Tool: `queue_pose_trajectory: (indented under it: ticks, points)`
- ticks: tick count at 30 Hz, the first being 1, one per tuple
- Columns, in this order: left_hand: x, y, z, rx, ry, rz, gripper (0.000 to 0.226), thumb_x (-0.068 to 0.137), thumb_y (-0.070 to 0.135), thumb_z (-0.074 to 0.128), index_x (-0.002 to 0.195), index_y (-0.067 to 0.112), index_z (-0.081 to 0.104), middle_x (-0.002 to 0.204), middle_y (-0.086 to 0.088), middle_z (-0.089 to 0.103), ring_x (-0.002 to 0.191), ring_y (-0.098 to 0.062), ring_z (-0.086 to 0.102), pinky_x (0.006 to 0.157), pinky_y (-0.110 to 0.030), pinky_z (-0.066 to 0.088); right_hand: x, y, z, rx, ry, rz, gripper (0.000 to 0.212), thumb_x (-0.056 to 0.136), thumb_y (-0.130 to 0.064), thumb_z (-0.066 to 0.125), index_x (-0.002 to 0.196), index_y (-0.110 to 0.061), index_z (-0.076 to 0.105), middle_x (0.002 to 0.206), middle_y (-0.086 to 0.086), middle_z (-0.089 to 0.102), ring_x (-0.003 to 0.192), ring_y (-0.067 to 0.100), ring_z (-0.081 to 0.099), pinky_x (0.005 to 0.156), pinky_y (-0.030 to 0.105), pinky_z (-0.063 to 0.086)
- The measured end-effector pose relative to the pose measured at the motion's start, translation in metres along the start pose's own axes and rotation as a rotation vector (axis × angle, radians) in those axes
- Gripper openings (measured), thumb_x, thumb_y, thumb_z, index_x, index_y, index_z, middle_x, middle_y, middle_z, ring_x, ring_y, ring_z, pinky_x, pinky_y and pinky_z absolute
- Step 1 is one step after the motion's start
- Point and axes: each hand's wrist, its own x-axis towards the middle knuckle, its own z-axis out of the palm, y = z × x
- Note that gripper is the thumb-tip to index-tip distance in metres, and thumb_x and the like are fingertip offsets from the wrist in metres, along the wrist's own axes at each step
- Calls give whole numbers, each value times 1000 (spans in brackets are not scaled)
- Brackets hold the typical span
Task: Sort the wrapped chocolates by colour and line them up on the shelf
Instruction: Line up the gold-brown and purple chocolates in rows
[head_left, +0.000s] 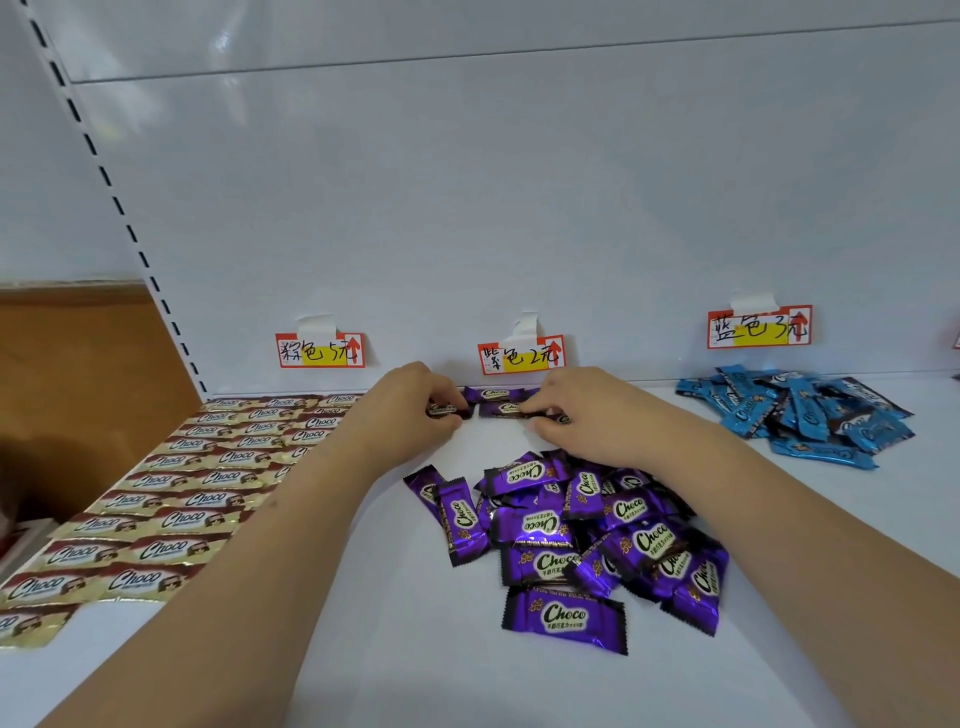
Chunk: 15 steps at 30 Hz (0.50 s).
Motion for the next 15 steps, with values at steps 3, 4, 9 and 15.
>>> queue_pose_trajectory:
  ticks: [3, 4, 9, 15]
  points:
    - [1, -2, 1, 8, 7, 7, 21, 92, 22, 62, 109, 29, 71, 103, 4, 54, 93, -12, 52, 77, -21, 36, 1, 0, 2, 9, -2, -4, 34, 101, -31, 46, 121, -13, 67, 108, 6, 63, 100, 21, 58, 91, 40, 47]
    - [2, -2, 1, 11, 7, 6, 22, 92, 20, 61, 110, 29, 70, 103, 4, 54, 93, -11, 51, 78, -21, 36, 1, 0, 3, 14, -4, -12, 35, 101, -31, 46, 122, -13, 67, 109, 6, 61, 101, 21, 57, 93, 39, 46]
    - [4, -3, 3, 23, 3, 17, 25, 93, 17, 59, 113, 29, 70, 104, 4, 52, 95, -13, 52, 79, -22, 37, 1, 4, 2, 27, 2, -16, 35, 101, -31, 48, 130, -16, 61, 123, 4, 54, 115, 20, 50, 99, 35, 41]
    - [6, 1, 5, -51, 19, 57, 30, 97, 16, 53, 117, 32, 68, 107, 6, 48, 99, -12, 51, 82, -24, 38, -6, 29, -15, 29, 1, 127, 26, 89, -37, 67, 111, -24, 67, 109, -7, 63, 97, 8, 56, 77, 21, 45]
